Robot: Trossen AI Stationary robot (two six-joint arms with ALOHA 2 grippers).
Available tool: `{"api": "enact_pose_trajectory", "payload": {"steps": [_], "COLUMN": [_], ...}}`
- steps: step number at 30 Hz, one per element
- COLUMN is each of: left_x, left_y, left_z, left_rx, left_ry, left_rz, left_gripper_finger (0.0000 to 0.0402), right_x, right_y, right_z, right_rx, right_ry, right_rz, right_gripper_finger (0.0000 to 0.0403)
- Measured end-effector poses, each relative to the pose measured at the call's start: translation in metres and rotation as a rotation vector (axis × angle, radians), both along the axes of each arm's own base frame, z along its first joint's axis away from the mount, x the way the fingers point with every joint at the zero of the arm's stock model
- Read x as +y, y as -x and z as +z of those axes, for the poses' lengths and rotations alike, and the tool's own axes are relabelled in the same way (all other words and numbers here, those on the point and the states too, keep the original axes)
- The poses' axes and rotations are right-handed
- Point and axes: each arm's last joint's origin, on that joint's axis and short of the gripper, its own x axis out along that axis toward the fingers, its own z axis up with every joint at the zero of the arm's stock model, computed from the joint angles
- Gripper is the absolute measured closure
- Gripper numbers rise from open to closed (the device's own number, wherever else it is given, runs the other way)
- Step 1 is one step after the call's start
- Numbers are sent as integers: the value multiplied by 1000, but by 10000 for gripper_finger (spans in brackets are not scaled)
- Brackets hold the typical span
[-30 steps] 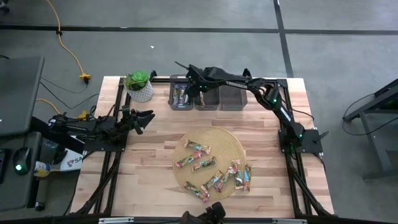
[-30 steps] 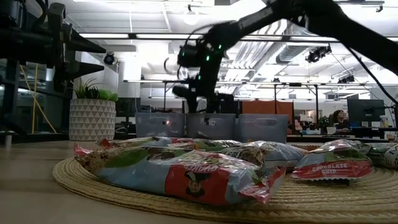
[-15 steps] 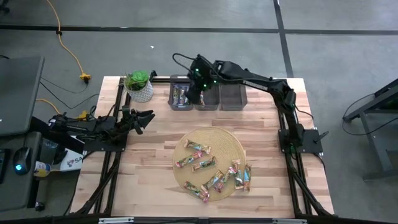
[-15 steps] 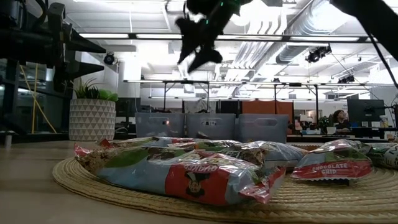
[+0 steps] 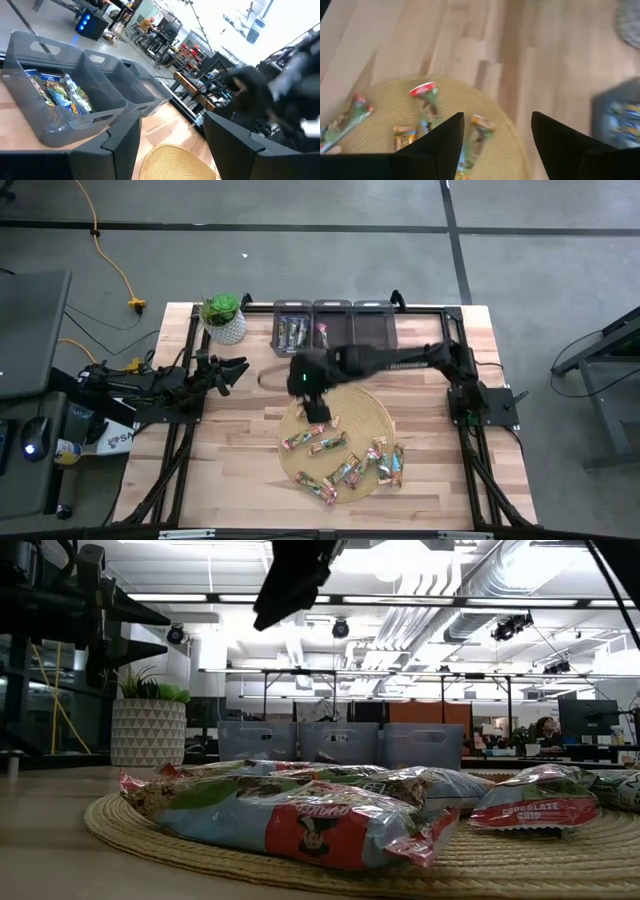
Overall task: Pick and place Granola Bars by type
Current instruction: Put the red granola bar into the middle black bin
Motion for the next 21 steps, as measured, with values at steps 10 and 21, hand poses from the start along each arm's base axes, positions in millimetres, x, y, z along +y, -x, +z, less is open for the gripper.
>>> {"api": "enact_pose_trajectory", "payload": {"steps": [10,21], "left_x": [0,0], "left_y": [0,0], "left_z": [0,0], "left_rx": [0,0], "left_ry": [0,0], "left_rz": [0,0], "left_gripper_finger": [190,190], "right_x": [56,70], "right_y": [17,23], "right_z": [-89,-118], "right_rx": [129,49], "right_ry": [-4,52], "right_rz": [160,251], "right_gripper_finger": [187,187]}}
